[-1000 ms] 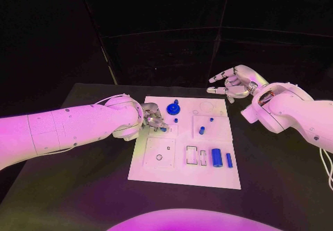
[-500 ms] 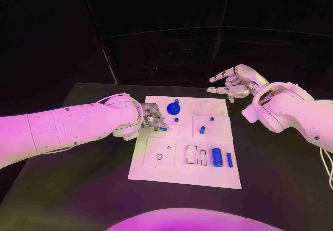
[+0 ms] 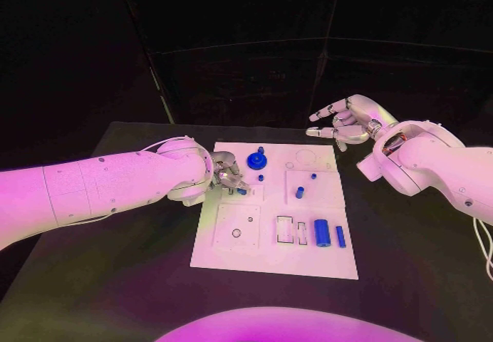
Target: Assemble the parts on the task board
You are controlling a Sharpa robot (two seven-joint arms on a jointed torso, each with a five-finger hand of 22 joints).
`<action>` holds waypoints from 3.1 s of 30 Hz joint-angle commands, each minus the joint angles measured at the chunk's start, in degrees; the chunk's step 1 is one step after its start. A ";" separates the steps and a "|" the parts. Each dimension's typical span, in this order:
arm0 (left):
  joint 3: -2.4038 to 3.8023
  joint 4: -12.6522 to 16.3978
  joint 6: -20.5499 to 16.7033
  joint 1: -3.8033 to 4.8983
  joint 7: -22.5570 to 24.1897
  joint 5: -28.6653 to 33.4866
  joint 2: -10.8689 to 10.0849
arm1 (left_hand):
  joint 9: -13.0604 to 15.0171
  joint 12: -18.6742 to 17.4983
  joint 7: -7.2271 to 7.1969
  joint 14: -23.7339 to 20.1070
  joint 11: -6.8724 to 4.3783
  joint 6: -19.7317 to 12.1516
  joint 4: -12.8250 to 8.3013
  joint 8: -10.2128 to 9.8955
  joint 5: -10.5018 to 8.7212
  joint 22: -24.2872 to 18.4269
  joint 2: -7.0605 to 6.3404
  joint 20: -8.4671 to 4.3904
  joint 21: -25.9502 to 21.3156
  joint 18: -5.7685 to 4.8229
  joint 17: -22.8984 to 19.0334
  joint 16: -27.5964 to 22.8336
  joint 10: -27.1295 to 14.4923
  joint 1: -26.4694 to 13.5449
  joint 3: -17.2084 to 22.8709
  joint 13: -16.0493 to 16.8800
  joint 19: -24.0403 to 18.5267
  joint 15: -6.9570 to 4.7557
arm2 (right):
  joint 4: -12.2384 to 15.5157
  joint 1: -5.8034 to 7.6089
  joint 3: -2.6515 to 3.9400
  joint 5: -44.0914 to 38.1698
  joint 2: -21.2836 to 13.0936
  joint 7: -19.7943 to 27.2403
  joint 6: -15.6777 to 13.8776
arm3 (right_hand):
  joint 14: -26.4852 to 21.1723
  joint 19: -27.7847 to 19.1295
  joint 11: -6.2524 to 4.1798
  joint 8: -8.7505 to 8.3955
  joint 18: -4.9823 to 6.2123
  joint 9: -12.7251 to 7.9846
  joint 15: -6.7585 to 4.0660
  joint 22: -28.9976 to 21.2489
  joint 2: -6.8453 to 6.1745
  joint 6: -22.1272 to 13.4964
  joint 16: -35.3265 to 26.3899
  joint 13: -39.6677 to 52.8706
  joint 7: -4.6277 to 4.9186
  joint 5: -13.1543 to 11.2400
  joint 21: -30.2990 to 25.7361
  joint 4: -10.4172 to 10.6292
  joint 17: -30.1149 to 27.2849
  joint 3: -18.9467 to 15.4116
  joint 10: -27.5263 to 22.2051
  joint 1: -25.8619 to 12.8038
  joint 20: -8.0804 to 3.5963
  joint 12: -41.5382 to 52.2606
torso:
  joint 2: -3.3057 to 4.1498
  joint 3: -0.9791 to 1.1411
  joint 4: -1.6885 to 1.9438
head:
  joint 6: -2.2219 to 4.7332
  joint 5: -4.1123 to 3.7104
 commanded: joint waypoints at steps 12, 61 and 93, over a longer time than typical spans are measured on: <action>-0.12 -1.05 2.40 -0.05 -0.35 -0.20 1.44 | 0.02 -0.07 -0.68 5.95 -0.55 0.38 -3.97 0.55 0.27 0.65 -0.04 -0.36 0.64 -0.54 15.09 0.18 0.09 -2.17 3.02 -0.49 0.56 -0.70 | 0.10 0.10 0.05 -0.29 0.08 0.32 0.33 | 3.96 -0.40 0.06 -0.23 1.01 -0.06 -0.24 -0.06 0.29 -0.34 -0.34 0.96 0.01 0.24 -0.20 0.02 6.77 -0.49 -0.46 0.08 -0.19 -0.29 | 0.00 0.02 0.00 | -0.08 -0.16; -0.11 -3.79 3.01 0.14 -0.35 -0.20 3.34 | -0.69 1.26 -1.19 5.95 -0.88 2.74 4.36 0.52 0.10 2.80 0.38 -0.60 1.79 -0.90 15.09 0.18 0.96 -7.58 -16.80 -2.41 1.10 -0.99 | -0.23 0.10 0.05 -0.29 0.47 0.68 0.22 | 3.93 -0.53 0.07 -0.27 1.06 -0.07 -0.23 -0.40 0.29 -0.38 -0.41 0.81 0.02 0.25 -0.40 0.12 6.63 -0.72 -0.57 -0.08 -0.18 -0.40 | -0.02 0.00 0.04 | -0.29 -0.50; 3.30 -1.46 4.60 2.64 -0.32 -0.23 0.23 | -0.79 2.33 -1.20 5.95 -0.93 2.48 8.44 0.52 -0.05 1.88 0.39 -0.72 0.90 -0.66 15.09 0.18 0.86 -6.98 -26.47 -2.16 0.77 -1.03 | -0.83 0.08 0.05 -0.29 0.50 1.15 0.08 | 3.91 -0.58 0.09 -0.32 1.08 -0.07 -0.22 -0.57 0.35 -0.43 -0.47 0.74 0.04 0.23 -0.51 0.36 6.54 -1.00 -0.62 -0.41 -0.17 -0.46 | 0.01 -0.01 0.09 | -0.01 -0.84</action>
